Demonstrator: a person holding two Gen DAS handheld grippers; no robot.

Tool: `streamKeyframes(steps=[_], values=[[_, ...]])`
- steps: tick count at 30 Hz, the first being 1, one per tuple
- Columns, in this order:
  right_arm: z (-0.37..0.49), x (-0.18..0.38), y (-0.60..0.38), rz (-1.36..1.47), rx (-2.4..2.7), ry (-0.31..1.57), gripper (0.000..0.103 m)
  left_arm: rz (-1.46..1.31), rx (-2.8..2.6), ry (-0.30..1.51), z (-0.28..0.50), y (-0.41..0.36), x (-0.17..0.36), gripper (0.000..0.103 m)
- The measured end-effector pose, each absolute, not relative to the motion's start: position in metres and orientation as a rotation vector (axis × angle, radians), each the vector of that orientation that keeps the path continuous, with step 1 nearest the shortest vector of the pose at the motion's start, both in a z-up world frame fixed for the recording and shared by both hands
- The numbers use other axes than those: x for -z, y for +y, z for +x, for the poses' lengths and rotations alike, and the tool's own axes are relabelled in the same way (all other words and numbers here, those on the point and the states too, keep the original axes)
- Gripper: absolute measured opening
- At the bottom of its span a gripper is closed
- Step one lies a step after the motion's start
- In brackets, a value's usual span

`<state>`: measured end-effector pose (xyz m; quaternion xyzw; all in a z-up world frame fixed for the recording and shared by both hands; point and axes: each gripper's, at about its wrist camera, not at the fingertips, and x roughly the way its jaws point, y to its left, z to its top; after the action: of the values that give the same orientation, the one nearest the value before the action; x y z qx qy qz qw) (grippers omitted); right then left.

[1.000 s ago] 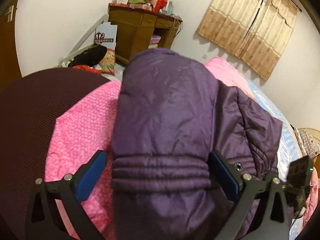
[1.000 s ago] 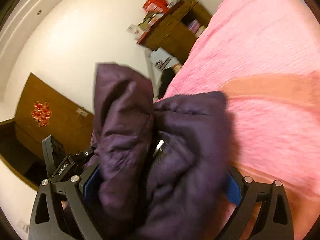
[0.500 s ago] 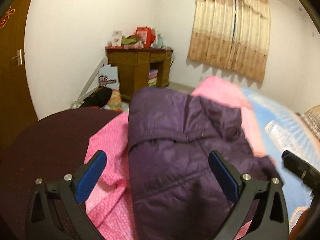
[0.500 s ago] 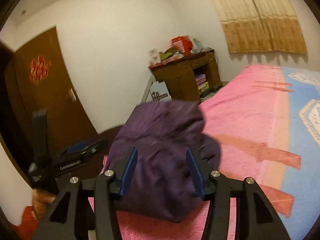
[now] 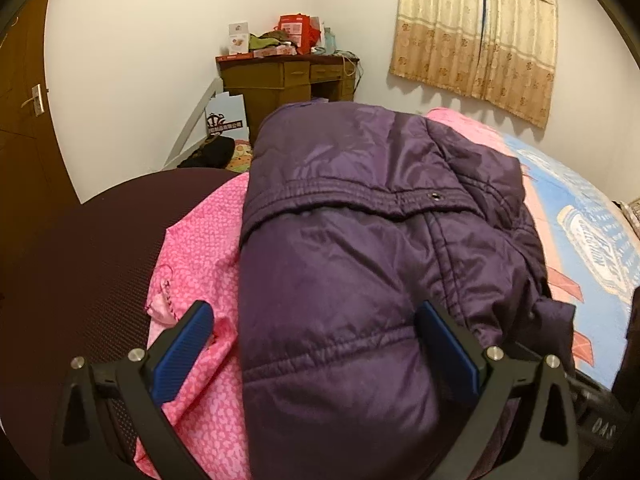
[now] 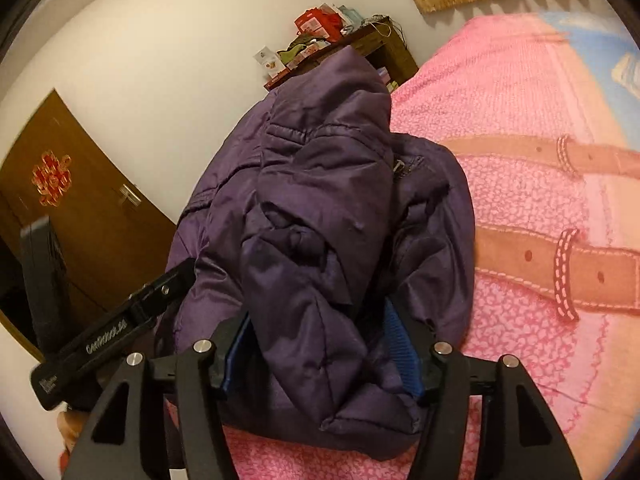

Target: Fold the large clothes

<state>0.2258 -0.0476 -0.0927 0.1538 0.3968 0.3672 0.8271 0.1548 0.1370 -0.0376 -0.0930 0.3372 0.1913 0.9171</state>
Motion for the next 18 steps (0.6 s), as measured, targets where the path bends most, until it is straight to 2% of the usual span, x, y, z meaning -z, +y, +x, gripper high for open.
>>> streamKeyframes(steps=[8,11,13,14,15,16,18], values=[[0.227,0.089,-0.043,0.325,-0.779,0.866,0.064,-0.208,-0.374,0.697,0.155,0.139,0.039,0.103],[0.231,0.074,-0.045,0.322,-0.799,0.884,0.064,-0.216,-0.334,0.690,0.157,0.147,0.030,0.103],[0.237,0.055,-0.054,0.338,-0.797,0.825,0.065,-0.208,-0.356,0.655,0.158,0.159,0.021,0.103],[0.241,0.043,-0.063,0.362,-0.792,0.774,0.073,-0.217,-0.375,0.632,0.158,0.168,0.017,0.103],[0.247,0.032,-0.073,0.398,-0.782,0.723,0.092,-0.236,-0.384,0.622,0.160,0.176,0.014,0.103],[0.257,0.022,-0.080,0.432,-0.775,0.686,0.101,-0.279,-0.371,0.625,0.166,0.188,0.011,0.103],[0.284,0.018,-0.083,0.454,-0.790,0.703,0.102,-0.343,-0.313,0.656,0.179,0.202,0.015,0.103]])
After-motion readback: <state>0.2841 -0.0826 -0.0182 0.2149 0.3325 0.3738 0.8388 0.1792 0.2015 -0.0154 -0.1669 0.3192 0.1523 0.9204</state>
